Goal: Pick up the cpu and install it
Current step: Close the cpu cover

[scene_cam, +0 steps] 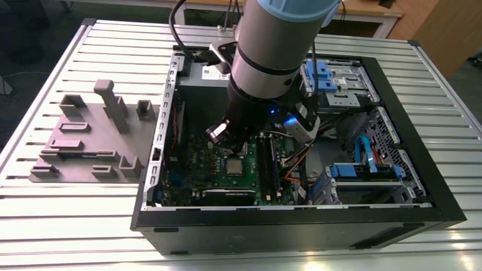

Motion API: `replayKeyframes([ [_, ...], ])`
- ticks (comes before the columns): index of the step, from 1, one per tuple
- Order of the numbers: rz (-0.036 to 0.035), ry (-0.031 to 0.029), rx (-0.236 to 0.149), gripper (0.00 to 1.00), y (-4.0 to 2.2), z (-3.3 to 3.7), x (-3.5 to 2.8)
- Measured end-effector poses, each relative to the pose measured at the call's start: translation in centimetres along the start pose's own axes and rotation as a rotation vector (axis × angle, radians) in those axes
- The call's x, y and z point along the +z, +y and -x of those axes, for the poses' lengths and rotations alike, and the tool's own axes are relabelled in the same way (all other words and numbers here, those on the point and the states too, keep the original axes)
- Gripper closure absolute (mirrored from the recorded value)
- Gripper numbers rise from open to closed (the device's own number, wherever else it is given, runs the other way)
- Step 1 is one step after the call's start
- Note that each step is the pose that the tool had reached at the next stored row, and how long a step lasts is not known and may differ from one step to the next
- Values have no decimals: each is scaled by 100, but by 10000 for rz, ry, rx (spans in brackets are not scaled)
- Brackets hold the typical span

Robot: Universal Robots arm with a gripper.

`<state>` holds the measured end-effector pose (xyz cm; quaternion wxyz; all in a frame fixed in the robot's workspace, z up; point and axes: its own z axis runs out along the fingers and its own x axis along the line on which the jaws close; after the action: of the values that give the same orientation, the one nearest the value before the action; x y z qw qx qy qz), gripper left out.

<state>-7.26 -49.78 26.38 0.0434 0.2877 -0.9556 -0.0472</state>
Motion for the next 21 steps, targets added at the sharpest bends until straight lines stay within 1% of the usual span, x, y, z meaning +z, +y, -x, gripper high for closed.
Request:
replayKeyframes([
  [2,-3,-2,-4,90,0,0,0],
  [3,-14,-18,-7,90,-1,1,1],
  [4,-38,-55,-9,90,-1,0,2],
  [6,-99,-157,-22,90,-1,0,6],
  [7,-116,-185,-26,90,-2,1,10],
  [9,-120,-187,-49,90,-6,5,20],
  [13,-124,-180,-101,90,-37,49,47],
  [21,-124,-180,-102,90,-39,51,52],
])
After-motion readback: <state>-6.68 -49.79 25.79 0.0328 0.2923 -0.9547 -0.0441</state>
